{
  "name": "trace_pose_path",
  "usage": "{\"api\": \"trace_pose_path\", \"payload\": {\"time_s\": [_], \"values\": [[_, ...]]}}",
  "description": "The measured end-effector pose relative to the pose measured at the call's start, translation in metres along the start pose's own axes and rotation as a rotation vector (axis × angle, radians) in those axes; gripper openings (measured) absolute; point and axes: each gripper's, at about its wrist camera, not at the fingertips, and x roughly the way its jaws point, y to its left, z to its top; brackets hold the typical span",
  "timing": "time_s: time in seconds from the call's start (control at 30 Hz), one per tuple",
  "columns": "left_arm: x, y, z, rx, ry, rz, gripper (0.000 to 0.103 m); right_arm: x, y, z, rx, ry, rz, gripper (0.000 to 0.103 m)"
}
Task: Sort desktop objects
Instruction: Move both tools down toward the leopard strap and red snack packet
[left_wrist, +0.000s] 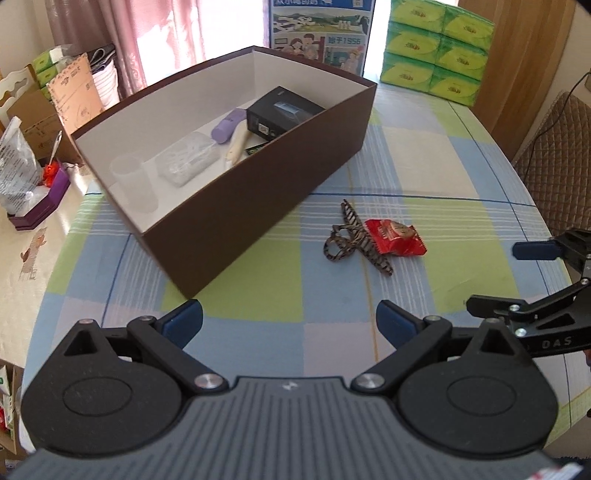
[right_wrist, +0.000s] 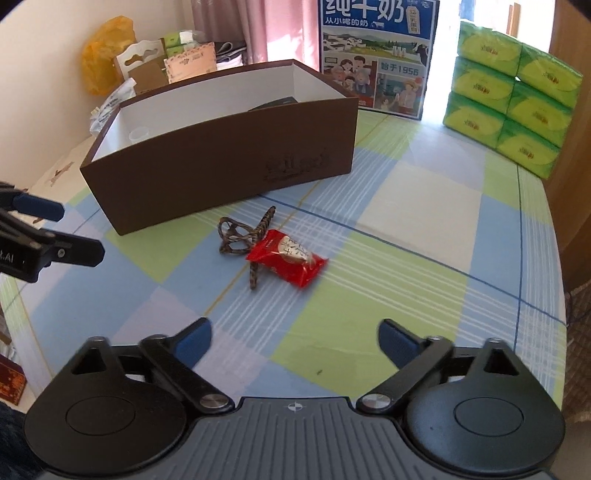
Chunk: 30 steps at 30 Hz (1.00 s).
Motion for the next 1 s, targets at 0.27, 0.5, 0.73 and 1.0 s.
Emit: {"api": "trace_pose_path", "payload": {"time_s": [0.27,0.5,0.73,1.0], "values": [[0.032,-0.017,0.018,0.038,0.013,-0.022,0.097,0.019,-0.016,-0.001,-0.039,0.010,0.024,0.061],[0.067,-0.031,0.037,0.055,0.044,-0.042,0.094,0.038,-0.023,0.010,-0.098,-0.001,0.046,0.059],[0.094,-0.040,0.055,0.075,0.062,-0.047,0.094,0.065,-0.025,0.026,-0.187,-0.025,0.083,0.059],[0.114,-0.035,0.066,0.062,0.093,-0.040,0.094,0.101,-0.022,0.037,-0.288,-0.013,0.137,0.059]]}}
